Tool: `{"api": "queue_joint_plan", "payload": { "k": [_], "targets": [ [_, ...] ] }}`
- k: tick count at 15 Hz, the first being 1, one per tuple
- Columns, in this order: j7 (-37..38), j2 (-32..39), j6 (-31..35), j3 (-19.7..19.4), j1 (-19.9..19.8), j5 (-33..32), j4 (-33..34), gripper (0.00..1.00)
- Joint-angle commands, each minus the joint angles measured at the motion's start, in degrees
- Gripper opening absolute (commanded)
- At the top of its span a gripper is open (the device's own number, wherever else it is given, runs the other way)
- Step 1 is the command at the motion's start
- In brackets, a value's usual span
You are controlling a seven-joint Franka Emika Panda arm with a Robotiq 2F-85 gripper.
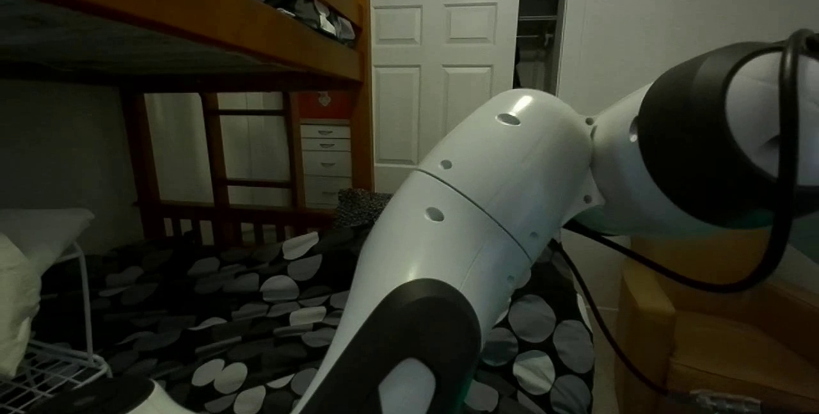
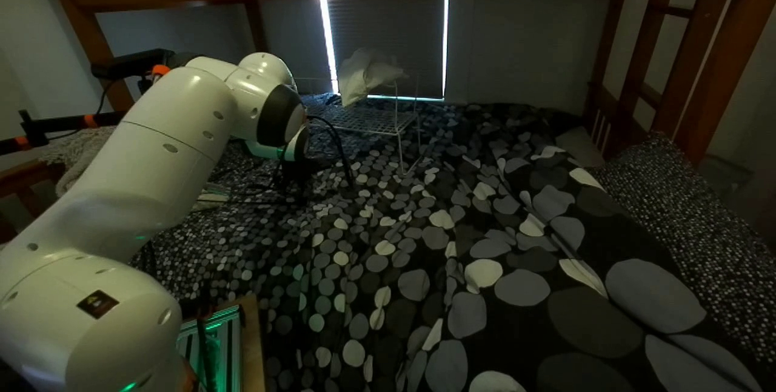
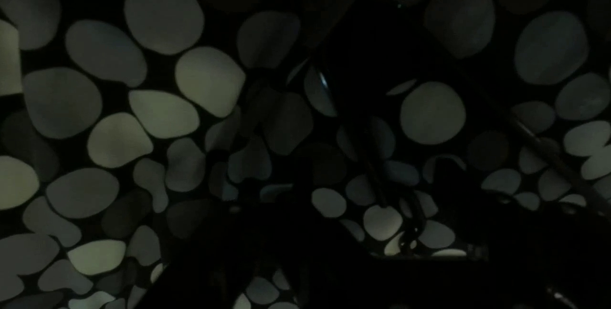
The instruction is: Pick up the black coat hanger and put it on the bottom white rack
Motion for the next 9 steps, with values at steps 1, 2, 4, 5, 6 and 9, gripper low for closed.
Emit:
{"api": "queue_joint_plan", "payload": {
  "k": [1, 2, 4, 5, 6, 9],
  "targets": [
    [-1.74, 4.07, -2.06, 0.34, 0.25, 0.64, 3.49, 0.64],
    [-1.91, 4.93, -2.45, 0.39, 0.18, 0.79, 4.21, 0.60],
    [-1.74, 5.34, -2.47, 0.34, 0.20, 0.72, 4.67, 0.35],
    [-1.75, 5.31, -2.06, 0.37, 0.09, 0.65, 4.79, 0.33],
    [-1.46, 4.35, -1.70, 0.22, -0.03, 0.46, 4.37, 0.26],
    [-1.06, 1.94, -1.23, 0.17, -0.61, 0.43, 3.24, 0.02]
  ]
}}
